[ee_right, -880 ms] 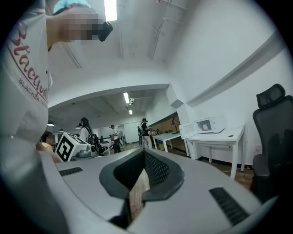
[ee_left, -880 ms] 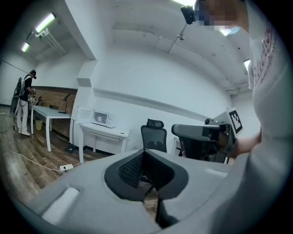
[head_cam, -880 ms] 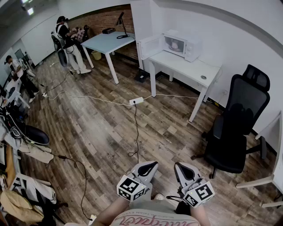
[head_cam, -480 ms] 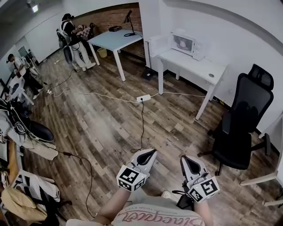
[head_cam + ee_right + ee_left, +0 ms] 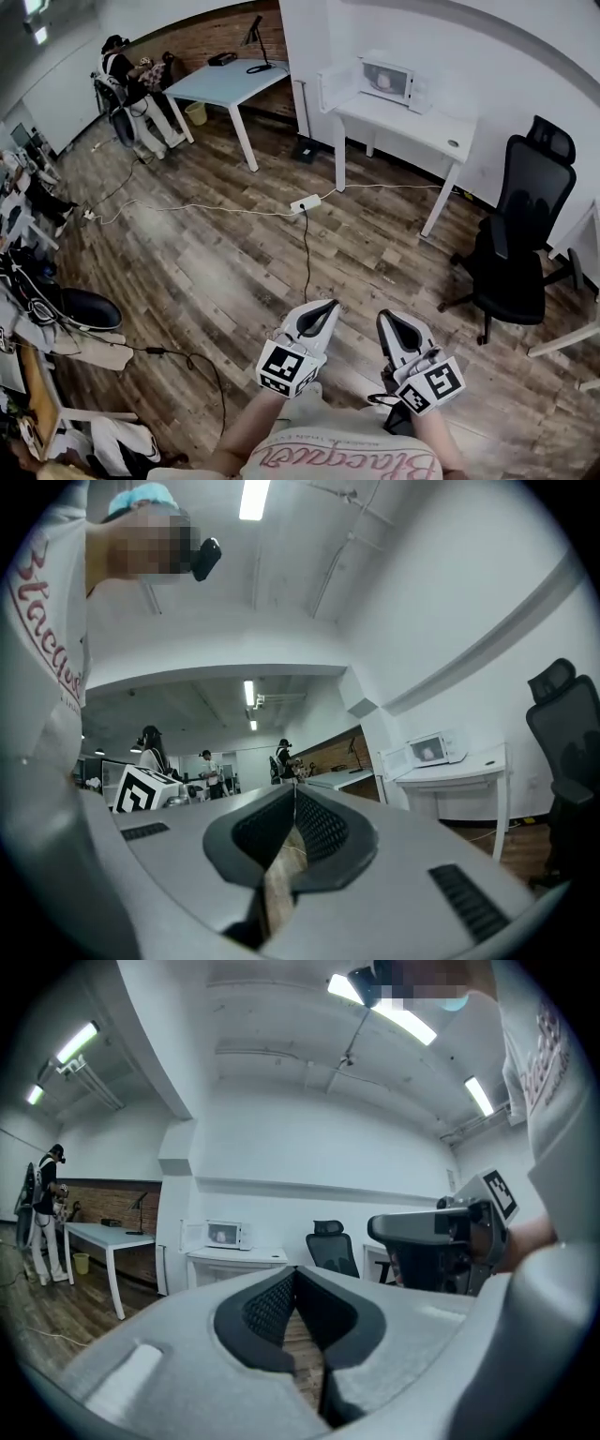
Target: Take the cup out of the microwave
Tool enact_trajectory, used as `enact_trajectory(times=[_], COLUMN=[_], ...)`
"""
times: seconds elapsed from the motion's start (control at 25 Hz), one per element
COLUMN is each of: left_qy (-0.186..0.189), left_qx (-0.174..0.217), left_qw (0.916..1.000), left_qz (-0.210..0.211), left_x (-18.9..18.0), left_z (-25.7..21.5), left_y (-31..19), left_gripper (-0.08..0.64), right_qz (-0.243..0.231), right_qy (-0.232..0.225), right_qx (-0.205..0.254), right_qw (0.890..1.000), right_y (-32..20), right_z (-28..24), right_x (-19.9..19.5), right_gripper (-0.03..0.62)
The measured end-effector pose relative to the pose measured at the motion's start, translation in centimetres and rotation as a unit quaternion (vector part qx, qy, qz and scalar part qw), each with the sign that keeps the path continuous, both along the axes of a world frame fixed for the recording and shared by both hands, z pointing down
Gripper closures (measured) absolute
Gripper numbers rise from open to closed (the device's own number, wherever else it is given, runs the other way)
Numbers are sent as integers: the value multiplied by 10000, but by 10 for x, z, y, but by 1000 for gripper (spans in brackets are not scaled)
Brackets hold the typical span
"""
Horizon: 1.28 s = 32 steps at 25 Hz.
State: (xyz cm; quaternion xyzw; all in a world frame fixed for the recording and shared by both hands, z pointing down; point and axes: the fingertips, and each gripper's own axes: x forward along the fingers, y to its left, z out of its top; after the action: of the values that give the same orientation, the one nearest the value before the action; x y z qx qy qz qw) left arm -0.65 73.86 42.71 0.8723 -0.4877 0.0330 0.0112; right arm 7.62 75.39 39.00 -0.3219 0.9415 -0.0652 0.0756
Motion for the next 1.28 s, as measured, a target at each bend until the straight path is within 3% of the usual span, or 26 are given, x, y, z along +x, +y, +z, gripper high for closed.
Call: enact_trajectory(times=[0.24,0.6,1.28], left_qy=[113,411,457], left_qx=[40,71,142], left_qw=[9995,9985,9980], left_qz=[296,354,417], left_x=[-45,-87,-94], left_z=[1,1,2], left_y=[8,12,-6], left_gripper=[555,555,555], right_qz=[259,490,608], right_qy=[410,673,734], right_qx=[59,178,174], right_qw=[9988,9964,9953], right_y=[15,19,-2], right_z=[7,-1,3], right_x=[-58,-100,-110], right_gripper=[578,580,580])
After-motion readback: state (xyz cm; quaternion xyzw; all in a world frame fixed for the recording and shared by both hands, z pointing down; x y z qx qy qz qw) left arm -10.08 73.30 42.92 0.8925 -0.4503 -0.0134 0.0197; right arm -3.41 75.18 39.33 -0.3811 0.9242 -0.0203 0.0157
